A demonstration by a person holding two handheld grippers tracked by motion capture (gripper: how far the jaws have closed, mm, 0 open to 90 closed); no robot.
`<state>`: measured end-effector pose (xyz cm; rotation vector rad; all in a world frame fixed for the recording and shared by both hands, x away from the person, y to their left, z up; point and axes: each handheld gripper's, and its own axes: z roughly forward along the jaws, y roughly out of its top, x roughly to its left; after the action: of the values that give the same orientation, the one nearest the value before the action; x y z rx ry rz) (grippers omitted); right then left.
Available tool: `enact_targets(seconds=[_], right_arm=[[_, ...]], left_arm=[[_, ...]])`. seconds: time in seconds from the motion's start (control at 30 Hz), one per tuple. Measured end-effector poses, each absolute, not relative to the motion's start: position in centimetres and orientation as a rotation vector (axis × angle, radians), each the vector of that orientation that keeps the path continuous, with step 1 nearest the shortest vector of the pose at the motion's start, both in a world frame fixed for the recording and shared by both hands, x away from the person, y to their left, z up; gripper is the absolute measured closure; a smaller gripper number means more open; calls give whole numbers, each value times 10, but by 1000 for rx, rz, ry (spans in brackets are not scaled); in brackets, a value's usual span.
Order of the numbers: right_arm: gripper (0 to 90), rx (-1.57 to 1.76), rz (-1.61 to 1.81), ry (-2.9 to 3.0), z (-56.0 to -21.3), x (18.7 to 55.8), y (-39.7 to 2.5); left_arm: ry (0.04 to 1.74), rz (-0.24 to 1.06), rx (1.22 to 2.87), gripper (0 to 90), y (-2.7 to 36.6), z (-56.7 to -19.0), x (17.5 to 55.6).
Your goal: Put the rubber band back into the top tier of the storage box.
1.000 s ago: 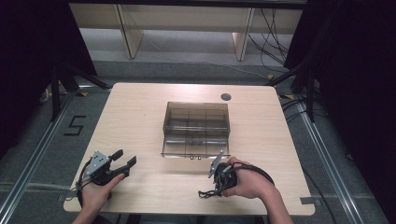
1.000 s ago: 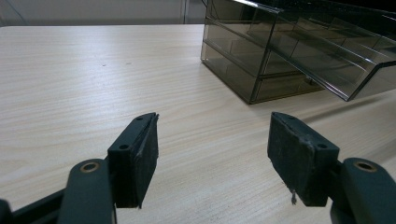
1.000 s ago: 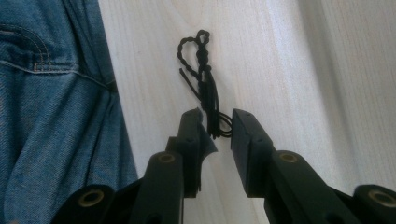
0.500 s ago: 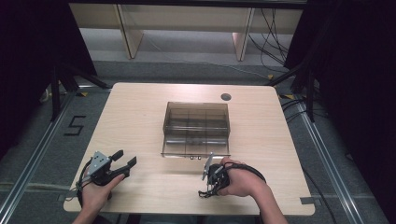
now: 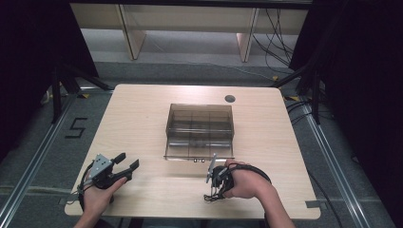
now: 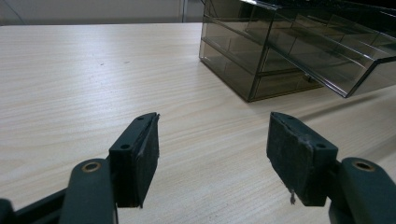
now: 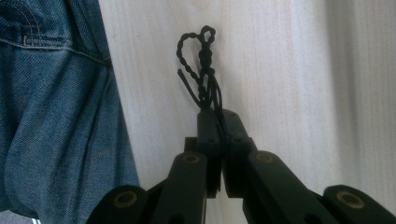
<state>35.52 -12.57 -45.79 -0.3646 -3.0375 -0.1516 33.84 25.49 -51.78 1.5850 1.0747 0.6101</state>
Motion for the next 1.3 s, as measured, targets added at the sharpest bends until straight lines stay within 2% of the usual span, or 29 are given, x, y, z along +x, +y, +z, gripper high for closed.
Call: enact_targets(seconds=[1.3], right_arm=[[889,-433,-169,-3056,-426,370,-132]], left_arm=[[1093,616,1583,344,256,-518,338]])
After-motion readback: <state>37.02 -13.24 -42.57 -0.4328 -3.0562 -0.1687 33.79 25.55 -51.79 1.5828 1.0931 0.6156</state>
